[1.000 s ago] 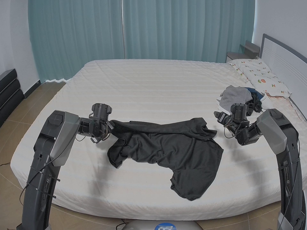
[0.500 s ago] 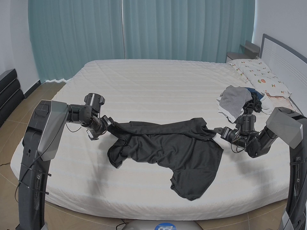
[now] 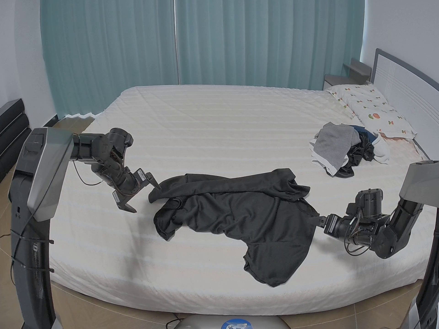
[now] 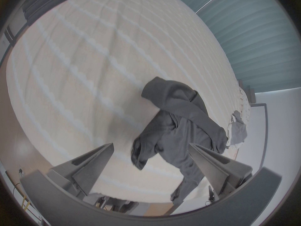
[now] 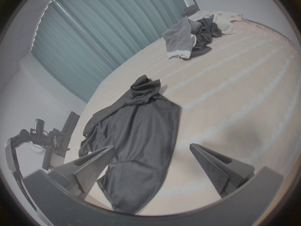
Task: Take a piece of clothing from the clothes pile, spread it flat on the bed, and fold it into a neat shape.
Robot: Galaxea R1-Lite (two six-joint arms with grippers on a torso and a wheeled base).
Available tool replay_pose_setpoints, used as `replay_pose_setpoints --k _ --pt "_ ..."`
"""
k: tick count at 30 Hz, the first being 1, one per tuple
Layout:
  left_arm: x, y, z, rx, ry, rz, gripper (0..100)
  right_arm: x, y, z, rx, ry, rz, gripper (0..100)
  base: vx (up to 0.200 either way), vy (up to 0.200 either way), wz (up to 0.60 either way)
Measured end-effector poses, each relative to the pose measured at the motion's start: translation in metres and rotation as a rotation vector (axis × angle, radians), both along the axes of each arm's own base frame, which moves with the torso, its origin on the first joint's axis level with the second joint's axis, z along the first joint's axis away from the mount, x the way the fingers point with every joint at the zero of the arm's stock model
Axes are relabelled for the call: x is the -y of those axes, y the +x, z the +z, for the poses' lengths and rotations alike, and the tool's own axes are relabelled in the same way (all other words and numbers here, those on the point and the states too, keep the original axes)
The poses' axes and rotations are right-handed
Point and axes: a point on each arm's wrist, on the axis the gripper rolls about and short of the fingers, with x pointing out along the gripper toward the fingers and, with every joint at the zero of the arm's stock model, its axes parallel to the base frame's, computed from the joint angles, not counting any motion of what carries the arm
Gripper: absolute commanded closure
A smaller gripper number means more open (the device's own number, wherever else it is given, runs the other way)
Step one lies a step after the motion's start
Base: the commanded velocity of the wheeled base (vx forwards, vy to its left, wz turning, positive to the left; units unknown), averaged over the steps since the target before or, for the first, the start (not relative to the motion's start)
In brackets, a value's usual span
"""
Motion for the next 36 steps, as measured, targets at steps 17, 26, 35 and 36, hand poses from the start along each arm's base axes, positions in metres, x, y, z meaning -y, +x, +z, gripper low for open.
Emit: replay_pose_setpoints --k 17,26,35,36 --pt "0.008 -0.072 -0.027 0.207 -0.017 0.097 0 -0.036 -0.042 -0.004 -0.104 0.126 0.041 0 0.0 0.0 0.0" --pt "0.053 -0.108 -0.043 0.362 -0.082 0.225 0 -0.067 -0.064 -0.027 -0.183 0.086 0.106 0 0.0 0.0 0.0" --pt "0.057 -0.126 -0.06 0.306 -0.07 0.243 0 -0.078 -0.075 -0.042 -0.251 0.101 0.102 0 -0.067 0.0 0.0" --pt "0.058 -0.126 -0.061 0.304 -0.069 0.242 0 -0.079 -0.075 -0.042 -0.25 0.104 0.103 0 0.0 0.0 0.0"
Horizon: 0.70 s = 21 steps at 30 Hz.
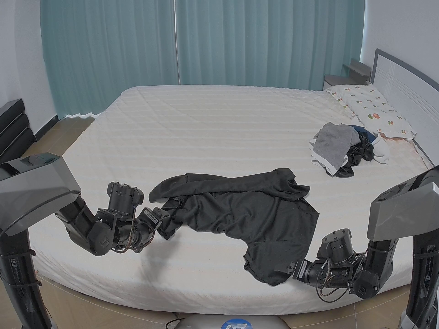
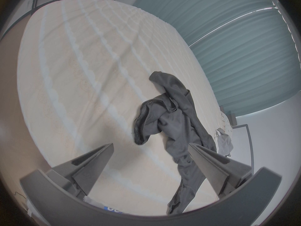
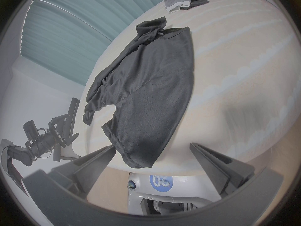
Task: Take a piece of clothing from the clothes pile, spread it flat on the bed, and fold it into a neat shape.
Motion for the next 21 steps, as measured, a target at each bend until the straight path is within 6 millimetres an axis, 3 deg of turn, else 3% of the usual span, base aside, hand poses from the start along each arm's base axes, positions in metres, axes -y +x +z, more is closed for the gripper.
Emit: replay_pose_setpoints --k 7,21 --pt "-0.001 0.001 -0.003 -0.008 -0.001 0.006 0 -0.005 0.007 -0.001 0.016 0.013 0.0 0 0.0 0.0 0.0" --pt "-0.001 0.004 -0.003 -0.004 -0.003 0.009 0 -0.017 0.039 0.002 0.093 0.068 -0.065 0 0.0 0.0 0.0"
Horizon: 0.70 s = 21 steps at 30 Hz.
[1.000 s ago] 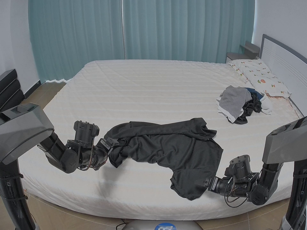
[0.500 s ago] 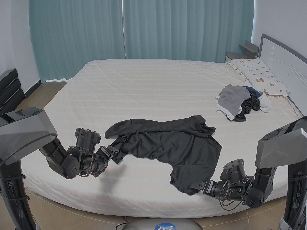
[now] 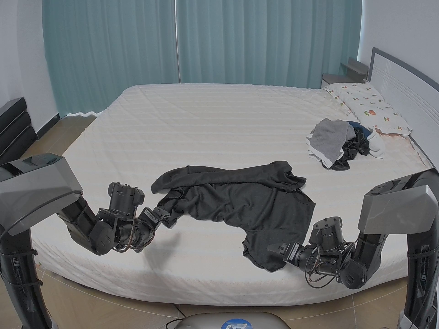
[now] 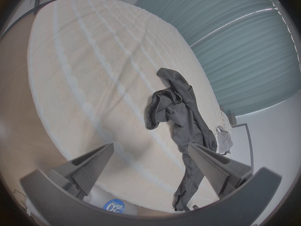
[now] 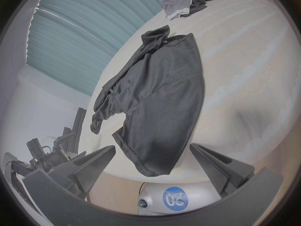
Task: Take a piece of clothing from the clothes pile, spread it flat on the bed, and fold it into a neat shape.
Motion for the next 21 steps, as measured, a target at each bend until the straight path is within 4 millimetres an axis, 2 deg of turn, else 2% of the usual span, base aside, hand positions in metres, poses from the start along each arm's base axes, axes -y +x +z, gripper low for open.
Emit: replay_pose_setpoints --k 8,9,21 --pt "-0.004 0.004 0.002 0.01 -0.003 0.016 0 -0.007 0.006 -0.007 0.012 -0.018 -0.014 0 0.0 0.0 0.0" --pt "-0.005 0.004 0.002 0.01 -0.003 0.018 0 -0.008 0.007 -0.008 0.012 -0.018 -0.012 100 0.0 0.0 0.0" --pt "-0.009 0.007 0.003 0.011 -0.024 0.053 0 -0.009 0.006 -0.014 0.004 -0.049 -0.013 100 0.0 0.0 0.0"
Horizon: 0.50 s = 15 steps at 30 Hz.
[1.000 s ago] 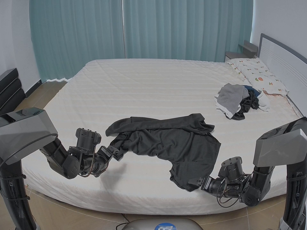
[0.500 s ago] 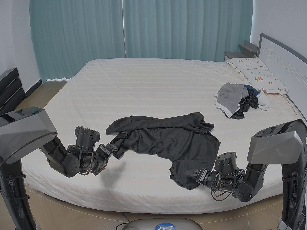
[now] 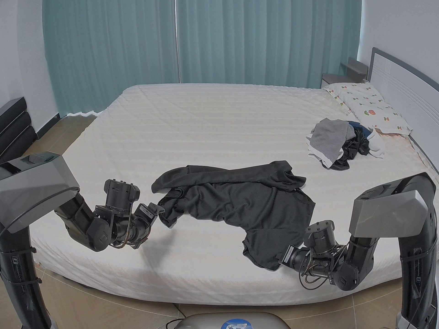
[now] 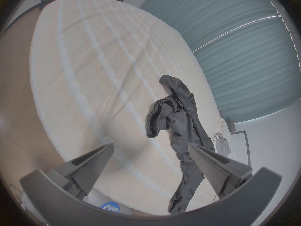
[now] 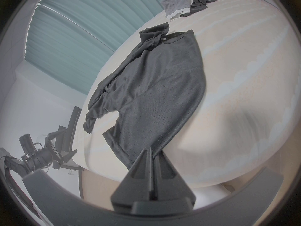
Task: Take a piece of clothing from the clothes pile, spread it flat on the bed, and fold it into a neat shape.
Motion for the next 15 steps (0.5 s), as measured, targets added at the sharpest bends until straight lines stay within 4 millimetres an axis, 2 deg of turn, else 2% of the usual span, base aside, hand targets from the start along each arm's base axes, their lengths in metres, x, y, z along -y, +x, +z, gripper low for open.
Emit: replay_pose_setpoints --k 7,12,15 --pt "-0.002 0.0 0.0 0.0 0.0 0.004 0 0.011 -0.008 -0.001 -0.022 -0.047 0.011 100 0.0 0.0 0.0" --pt "-0.002 0.0 -0.001 -0.004 0.003 0.003 0 0.036 -0.024 0.006 -0.048 -0.097 0.064 100 0.0 0.0 0.0" --pt "-0.001 -0.001 -0.001 -0.007 0.006 -0.002 0 0.059 -0.034 0.016 -0.055 -0.089 0.145 100 0.0 0.0 0.0"
